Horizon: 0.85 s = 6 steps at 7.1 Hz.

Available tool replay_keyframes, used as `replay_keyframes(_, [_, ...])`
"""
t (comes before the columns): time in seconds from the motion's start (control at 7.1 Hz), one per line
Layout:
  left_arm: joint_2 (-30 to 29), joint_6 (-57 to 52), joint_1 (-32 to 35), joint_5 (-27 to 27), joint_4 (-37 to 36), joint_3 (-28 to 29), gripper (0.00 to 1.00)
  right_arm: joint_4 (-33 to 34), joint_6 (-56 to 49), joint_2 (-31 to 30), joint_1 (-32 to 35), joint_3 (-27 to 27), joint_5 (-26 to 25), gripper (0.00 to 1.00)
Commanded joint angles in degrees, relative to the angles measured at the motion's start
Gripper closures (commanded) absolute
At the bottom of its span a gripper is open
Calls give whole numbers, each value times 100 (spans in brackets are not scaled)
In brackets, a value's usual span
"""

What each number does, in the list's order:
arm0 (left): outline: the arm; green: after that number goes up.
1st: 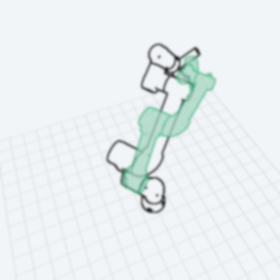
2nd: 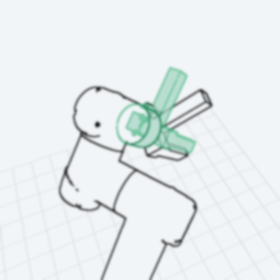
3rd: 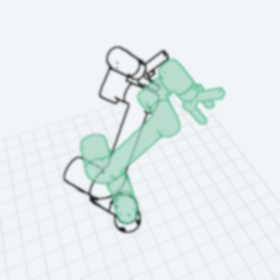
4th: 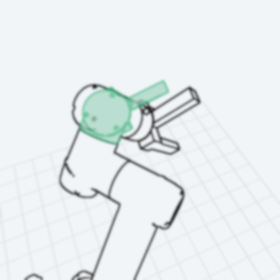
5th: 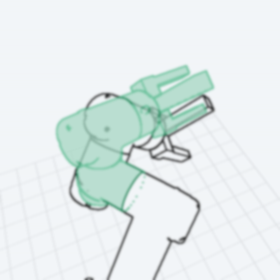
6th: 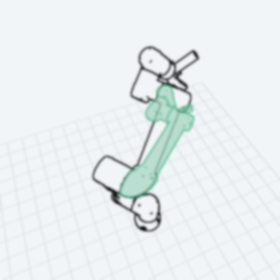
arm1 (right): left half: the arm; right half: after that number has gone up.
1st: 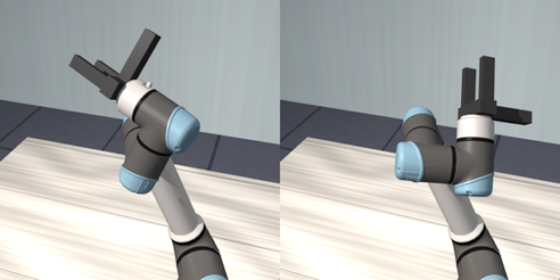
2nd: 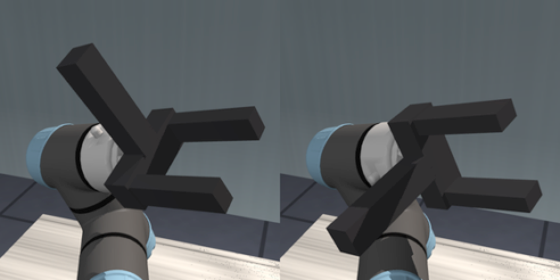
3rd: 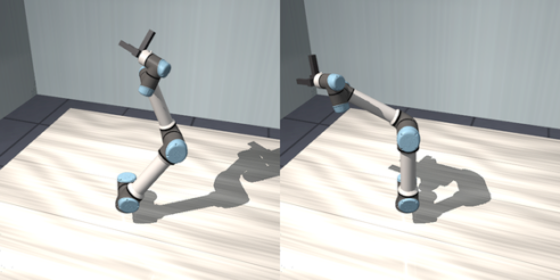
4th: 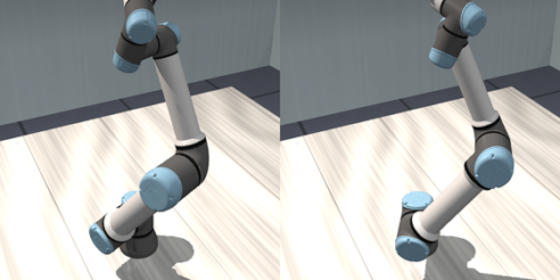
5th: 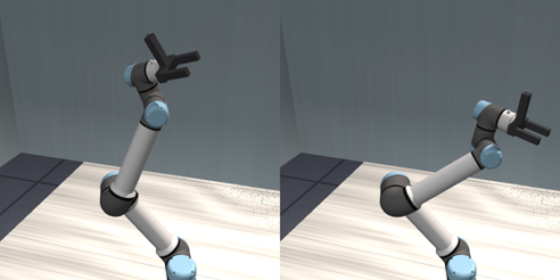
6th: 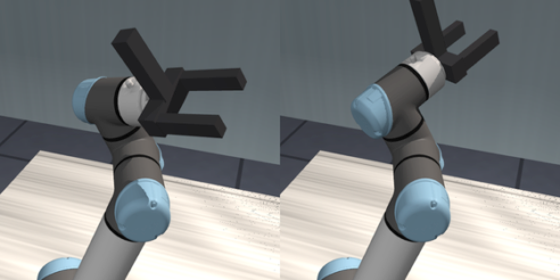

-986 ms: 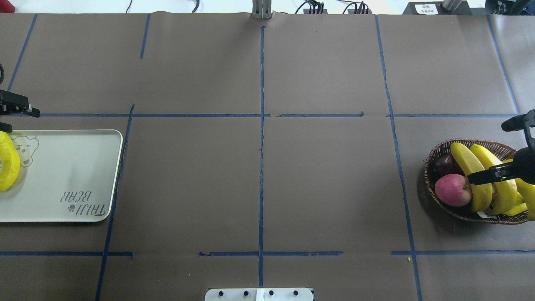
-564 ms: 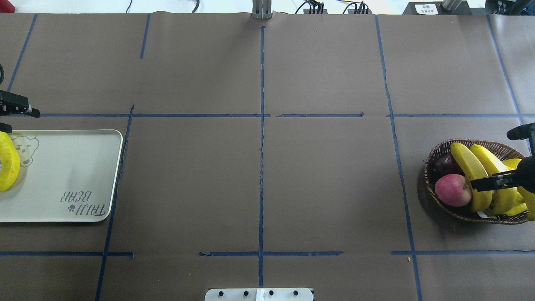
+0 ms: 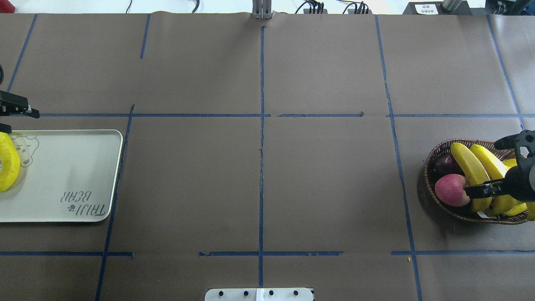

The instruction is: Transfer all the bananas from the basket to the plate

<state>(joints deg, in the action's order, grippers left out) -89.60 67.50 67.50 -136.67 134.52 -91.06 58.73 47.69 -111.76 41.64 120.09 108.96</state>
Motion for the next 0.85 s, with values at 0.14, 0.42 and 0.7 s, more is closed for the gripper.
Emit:
replay_keyframes(0.14, [30, 0, 0, 0, 4, 0, 0, 7, -58, 40, -68, -205, -42, 23])
replay_keyframes(0.42, [31, 0, 0, 0, 4, 0, 0, 7, -58, 75, -94, -293, -112, 32])
replay_keyframes(0.7, [31, 0, 0, 0, 4, 0, 0, 7, -58, 189, -85, -425, -86, 49])
